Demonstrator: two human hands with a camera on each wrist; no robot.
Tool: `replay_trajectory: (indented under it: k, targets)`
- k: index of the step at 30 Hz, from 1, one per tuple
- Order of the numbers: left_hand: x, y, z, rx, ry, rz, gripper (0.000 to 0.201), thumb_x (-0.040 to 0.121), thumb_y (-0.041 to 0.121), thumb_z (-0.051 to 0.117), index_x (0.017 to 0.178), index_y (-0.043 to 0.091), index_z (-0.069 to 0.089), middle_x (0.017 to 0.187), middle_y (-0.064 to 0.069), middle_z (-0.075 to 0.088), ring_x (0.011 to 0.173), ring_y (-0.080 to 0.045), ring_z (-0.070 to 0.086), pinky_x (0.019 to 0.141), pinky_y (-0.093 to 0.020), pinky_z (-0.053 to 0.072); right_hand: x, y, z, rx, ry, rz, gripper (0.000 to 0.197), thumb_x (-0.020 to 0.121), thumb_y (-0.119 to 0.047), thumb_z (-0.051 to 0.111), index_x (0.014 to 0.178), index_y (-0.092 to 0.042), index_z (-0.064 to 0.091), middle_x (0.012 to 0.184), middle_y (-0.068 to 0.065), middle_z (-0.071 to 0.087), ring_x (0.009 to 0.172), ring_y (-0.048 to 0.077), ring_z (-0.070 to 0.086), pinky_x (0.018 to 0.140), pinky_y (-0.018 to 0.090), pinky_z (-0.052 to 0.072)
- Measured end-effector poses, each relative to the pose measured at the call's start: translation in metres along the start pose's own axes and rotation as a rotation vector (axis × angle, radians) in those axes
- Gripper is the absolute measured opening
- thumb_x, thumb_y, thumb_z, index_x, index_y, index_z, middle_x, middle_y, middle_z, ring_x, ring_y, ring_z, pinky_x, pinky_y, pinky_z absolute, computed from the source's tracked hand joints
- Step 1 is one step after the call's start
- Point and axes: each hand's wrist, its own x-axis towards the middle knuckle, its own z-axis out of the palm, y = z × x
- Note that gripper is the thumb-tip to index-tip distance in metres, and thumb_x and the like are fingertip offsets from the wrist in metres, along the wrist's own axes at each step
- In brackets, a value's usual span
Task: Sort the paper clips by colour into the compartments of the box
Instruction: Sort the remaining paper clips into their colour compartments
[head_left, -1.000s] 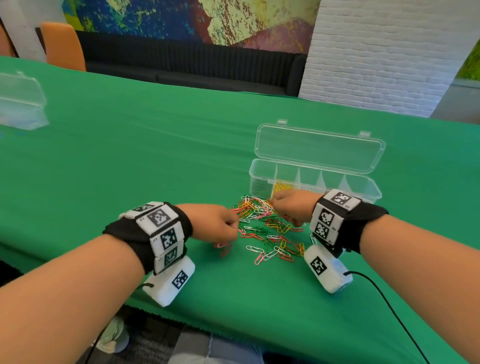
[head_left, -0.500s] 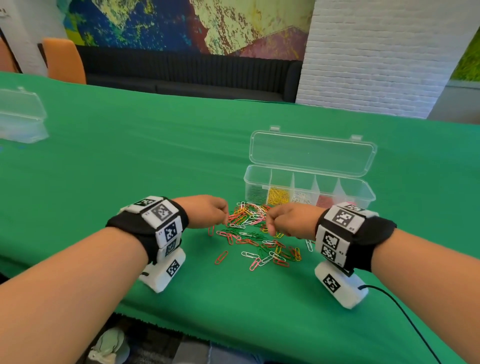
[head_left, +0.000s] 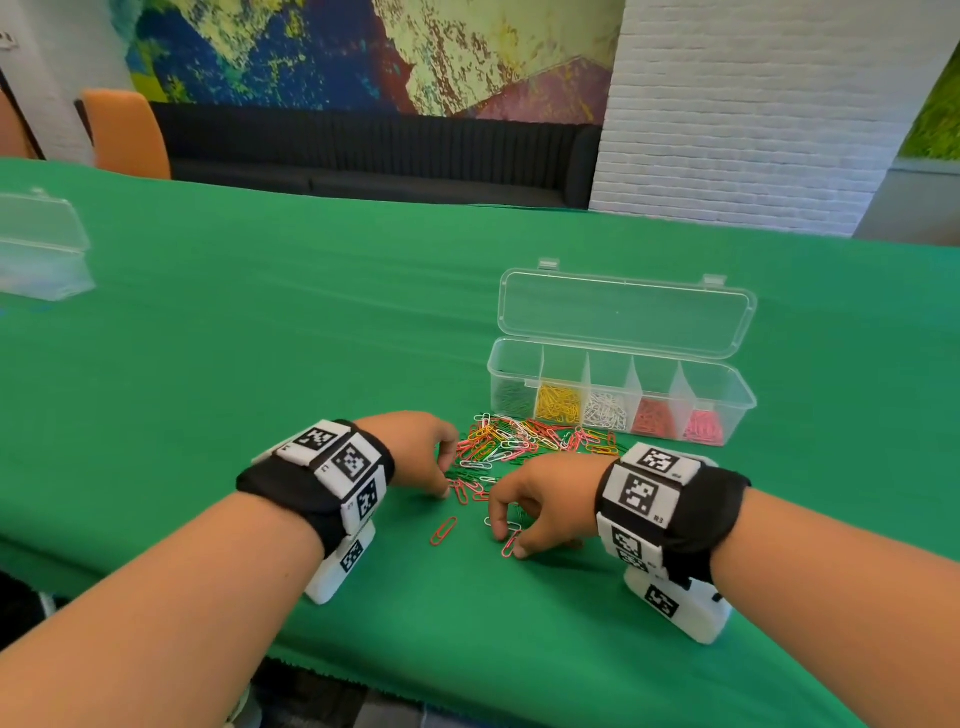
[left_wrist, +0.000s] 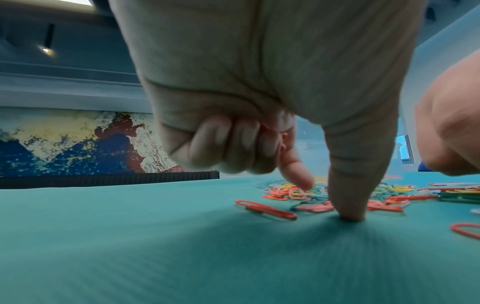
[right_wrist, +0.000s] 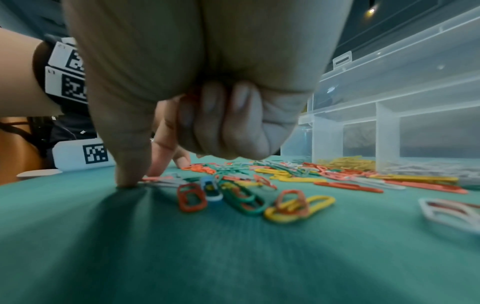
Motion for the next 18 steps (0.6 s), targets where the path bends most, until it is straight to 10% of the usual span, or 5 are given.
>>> replay_trajectory:
  k: [18]
  targets:
    - [0.0016,0.0055,0.0006,0.046,-0.04,0.023,0.011,0.091,0.02,0.04,0.082,0.018,0.046,0.078,0.0,0.05,0.074,-0.02,0.044,0.054,-0.023,0.032,-0.0003,-0.0016,0.0055,-0.069,0.079,0.035,0.006,0.09,-0.024,0.049,0.086,-0.023,0.054,0.063,-0.01,0.045,0.061,0.013,0.045,0.056,0.022,0.032]
